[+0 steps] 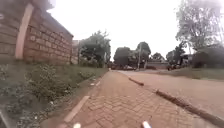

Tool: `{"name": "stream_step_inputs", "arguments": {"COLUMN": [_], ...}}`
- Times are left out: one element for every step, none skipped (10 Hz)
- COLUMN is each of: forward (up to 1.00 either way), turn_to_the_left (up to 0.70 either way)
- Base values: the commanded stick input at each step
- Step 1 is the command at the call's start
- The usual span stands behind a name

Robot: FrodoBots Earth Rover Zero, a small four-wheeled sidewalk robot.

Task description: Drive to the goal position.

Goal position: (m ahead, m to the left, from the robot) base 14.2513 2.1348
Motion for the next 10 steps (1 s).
{"name": "stream_step_inputs", "arguments": {"forward": [0.5,0.5,0.5,0.5,0.5,0.5,0.5,0.5,0.5,0.5], "turn_to_the_left": [0.0,0.0,0.0,0.0,0.0,0.0,0.0,0.0,0.0,0.0]}}
